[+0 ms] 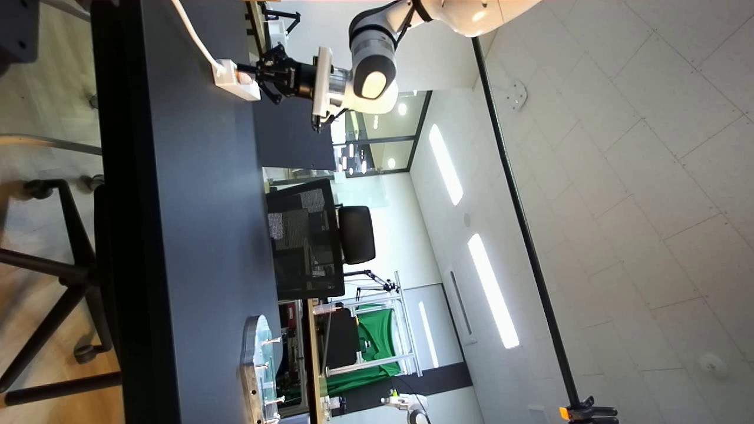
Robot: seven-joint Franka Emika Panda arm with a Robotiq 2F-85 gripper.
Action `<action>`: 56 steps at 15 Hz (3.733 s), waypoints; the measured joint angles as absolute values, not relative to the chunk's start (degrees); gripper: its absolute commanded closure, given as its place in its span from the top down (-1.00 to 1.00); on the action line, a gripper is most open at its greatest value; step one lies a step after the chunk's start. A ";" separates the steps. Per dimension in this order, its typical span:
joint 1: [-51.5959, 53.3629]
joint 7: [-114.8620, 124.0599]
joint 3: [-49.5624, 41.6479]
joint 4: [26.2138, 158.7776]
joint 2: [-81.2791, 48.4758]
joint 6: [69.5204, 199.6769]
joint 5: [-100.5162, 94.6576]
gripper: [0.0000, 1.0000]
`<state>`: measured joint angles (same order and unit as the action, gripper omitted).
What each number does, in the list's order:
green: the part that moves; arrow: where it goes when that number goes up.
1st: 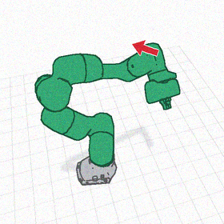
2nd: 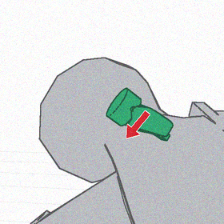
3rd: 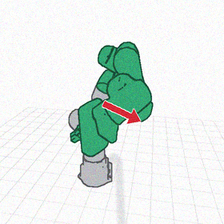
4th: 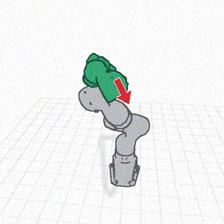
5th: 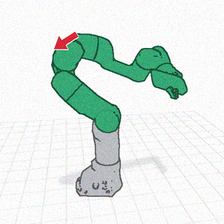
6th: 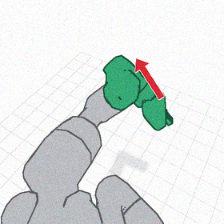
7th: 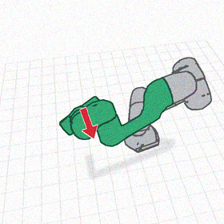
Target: Flip the first switch from the right of the adaptor.
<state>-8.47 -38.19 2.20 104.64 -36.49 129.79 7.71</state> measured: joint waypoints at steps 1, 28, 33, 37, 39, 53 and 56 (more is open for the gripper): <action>-8.71 -38.33 2.47 104.71 -36.78 131.12 7.75 -1.00; 6.08 -8.74 -7.32 115.12 -34.06 153.57 -17.88 -1.00; 22.94 10.19 -22.70 118.95 -35.59 161.00 -31.76 -1.00; 23.54 12.71 -22.41 118.71 -35.43 159.54 -31.84 -1.00; 20.21 9.68 -18.34 118.42 -33.99 157.36 -28.83 -1.00; 0.37 -23.28 0.40 113.14 -21.84 125.52 -10.14 0.47; -1.07 -26.13 1.03 111.76 -21.96 120.71 -8.82 0.87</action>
